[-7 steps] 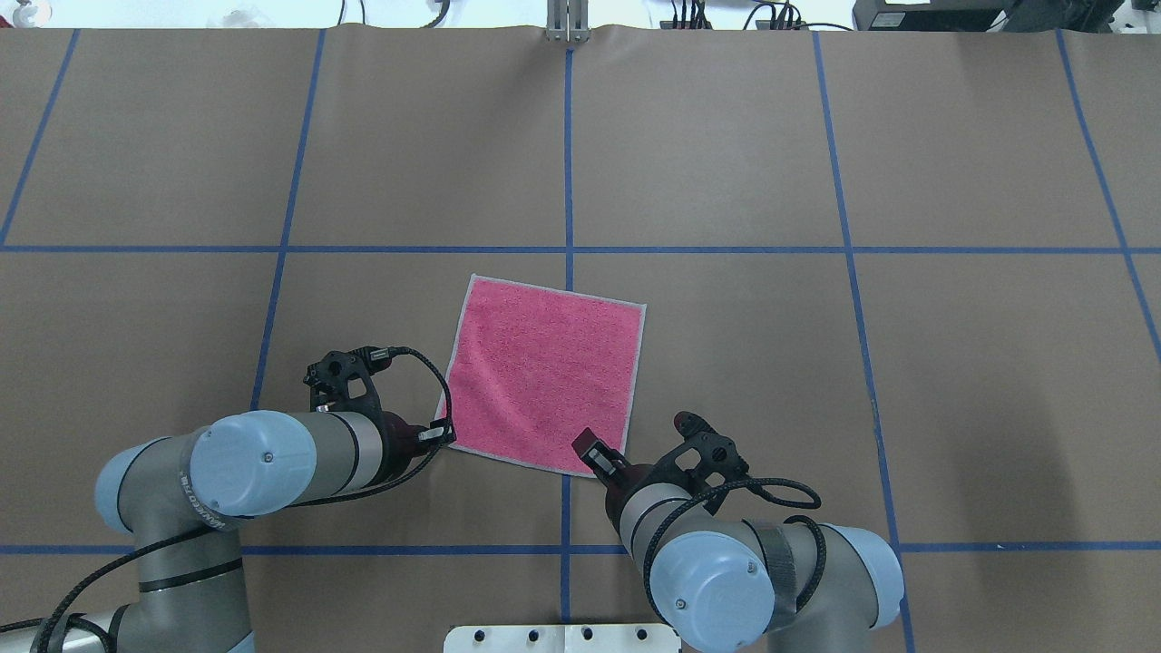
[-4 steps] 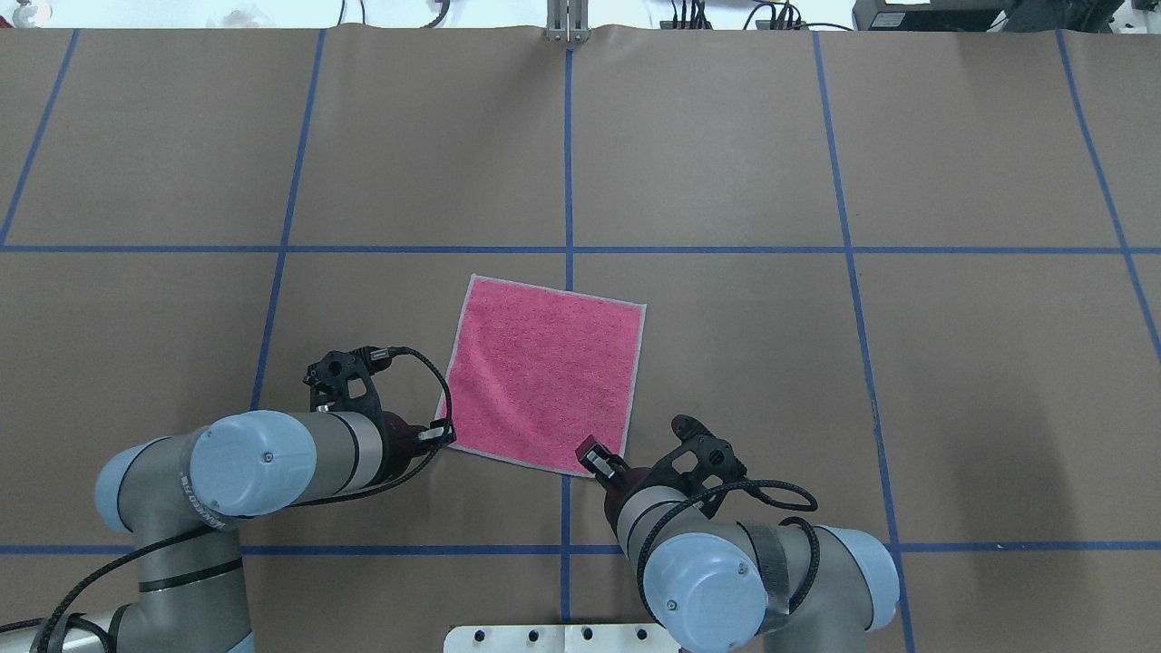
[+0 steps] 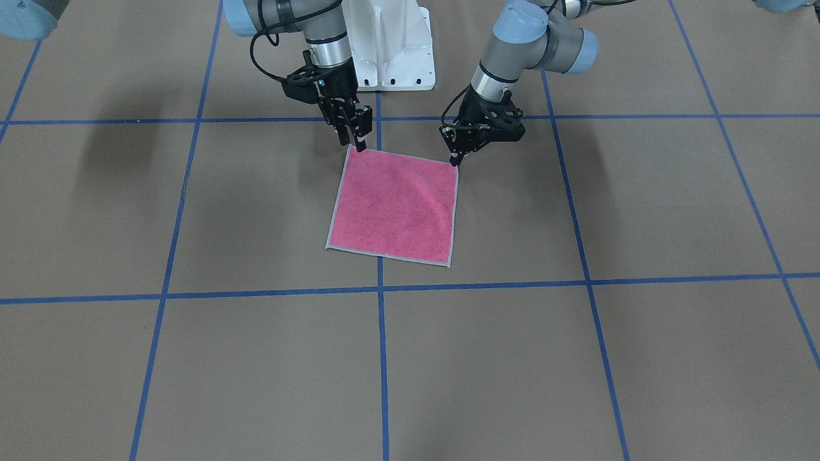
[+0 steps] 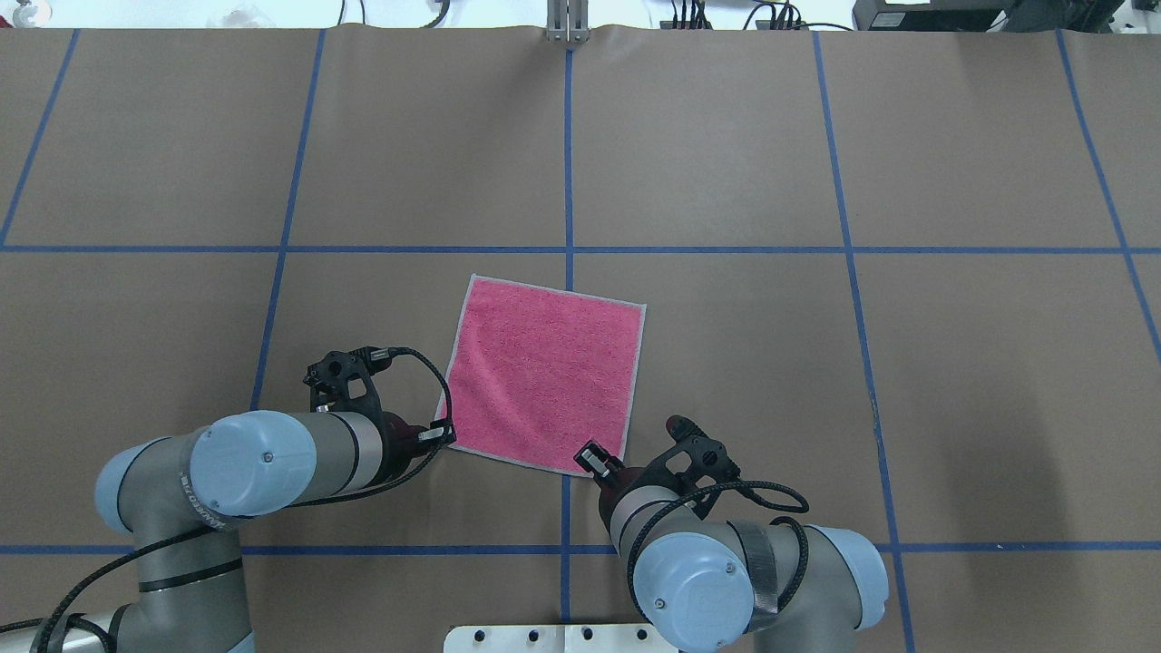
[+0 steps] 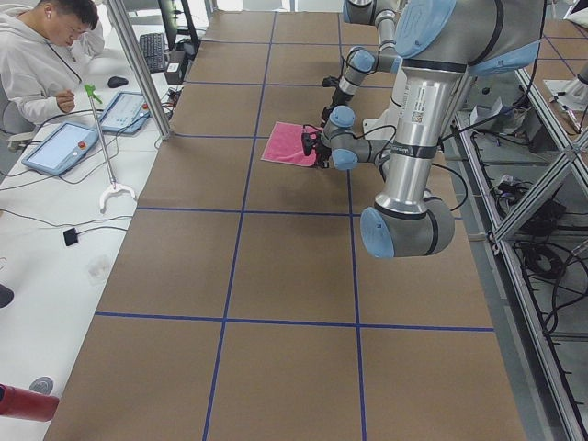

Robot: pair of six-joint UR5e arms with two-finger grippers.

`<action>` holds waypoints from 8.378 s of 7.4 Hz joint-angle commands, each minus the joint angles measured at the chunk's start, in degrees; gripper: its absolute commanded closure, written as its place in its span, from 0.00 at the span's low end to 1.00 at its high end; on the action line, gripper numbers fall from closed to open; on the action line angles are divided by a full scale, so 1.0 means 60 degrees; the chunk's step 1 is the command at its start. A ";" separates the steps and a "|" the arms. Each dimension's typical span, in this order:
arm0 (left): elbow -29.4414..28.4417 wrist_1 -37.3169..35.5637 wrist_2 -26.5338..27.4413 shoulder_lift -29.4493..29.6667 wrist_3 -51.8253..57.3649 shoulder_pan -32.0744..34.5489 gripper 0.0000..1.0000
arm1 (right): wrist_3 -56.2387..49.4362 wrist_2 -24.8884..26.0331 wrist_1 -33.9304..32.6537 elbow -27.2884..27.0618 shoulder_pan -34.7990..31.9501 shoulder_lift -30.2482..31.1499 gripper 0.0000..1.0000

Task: Fold towel twice with both arms
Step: 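Move the right gripper to the towel's near corner and grasp it, then lift the near towel edge with both grippers and pull it toward the robot, then fold the held edge with both grippers over onto the far edge, then raise the right gripper away while the left gripper moves to the strip end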

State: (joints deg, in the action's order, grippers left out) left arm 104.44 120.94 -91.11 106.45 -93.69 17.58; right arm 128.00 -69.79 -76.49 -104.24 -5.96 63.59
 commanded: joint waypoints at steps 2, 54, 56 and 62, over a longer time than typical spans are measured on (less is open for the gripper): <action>0.0024 0.0000 -0.0020 0.0012 0.0000 0.0000 1.00 | -0.0064 0.0001 0.0005 0.0117 0.0013 -0.0023 0.42; -0.1792 -0.0469 -0.0502 0.2356 0.0849 0.1831 0.01 | -0.3353 -0.1535 0.0122 0.0938 -0.3339 -0.0858 0.00; -0.1691 -0.0425 -0.1292 0.2225 0.1271 0.1831 0.00 | -0.4977 -0.2950 0.0108 0.0923 -0.4303 -0.0712 0.00; -0.1631 0.0673 -0.1192 0.1594 -0.0569 0.1641 0.14 | -1.1399 -0.6927 -0.0039 0.0865 -0.7764 0.0724 0.00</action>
State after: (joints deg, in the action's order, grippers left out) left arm 94.93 123.75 -98.35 117.01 -94.74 27.57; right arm 63.64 -108.85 -76.73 -99.07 -50.08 66.92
